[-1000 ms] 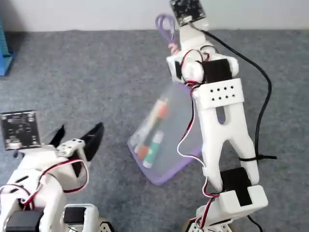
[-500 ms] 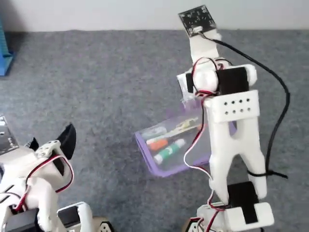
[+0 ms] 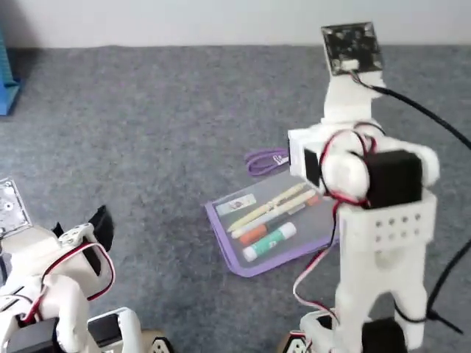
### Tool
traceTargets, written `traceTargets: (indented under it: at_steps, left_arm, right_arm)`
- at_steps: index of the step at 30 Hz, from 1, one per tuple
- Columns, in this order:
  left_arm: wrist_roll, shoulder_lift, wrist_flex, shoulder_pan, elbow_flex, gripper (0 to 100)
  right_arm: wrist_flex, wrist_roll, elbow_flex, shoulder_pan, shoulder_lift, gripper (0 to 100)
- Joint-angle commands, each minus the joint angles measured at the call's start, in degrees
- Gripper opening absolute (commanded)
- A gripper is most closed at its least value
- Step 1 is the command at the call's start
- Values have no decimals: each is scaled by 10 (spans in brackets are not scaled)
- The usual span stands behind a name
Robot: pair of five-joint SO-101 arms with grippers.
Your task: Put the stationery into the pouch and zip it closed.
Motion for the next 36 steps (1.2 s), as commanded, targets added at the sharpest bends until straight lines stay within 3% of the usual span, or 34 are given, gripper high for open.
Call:
traceTargets:
  at_steps: [1,9,14,22,30,36]
  left_arm:
    - [-5,-3,-1,1,-28,32]
    - [-1,-3,-1,69,-26,13]
    - [2,-3,2,99,-24,14]
    - [127,-2,-5,159,-19,14]
    - [134,-11,-91,165,50,14]
    - [93,-119,-156,164,128,14]
  right_arm:
    - [22,-40,47,14,-61,24]
    - [-3,-74,273,108,-221,9]
    - [-64,-71,418,124,-348,8]
    - [-188,-71,728,124,-563,9]
    - [-247,-69,928,121,-810,9]
    - [-258,-13,982,124,-801,9]
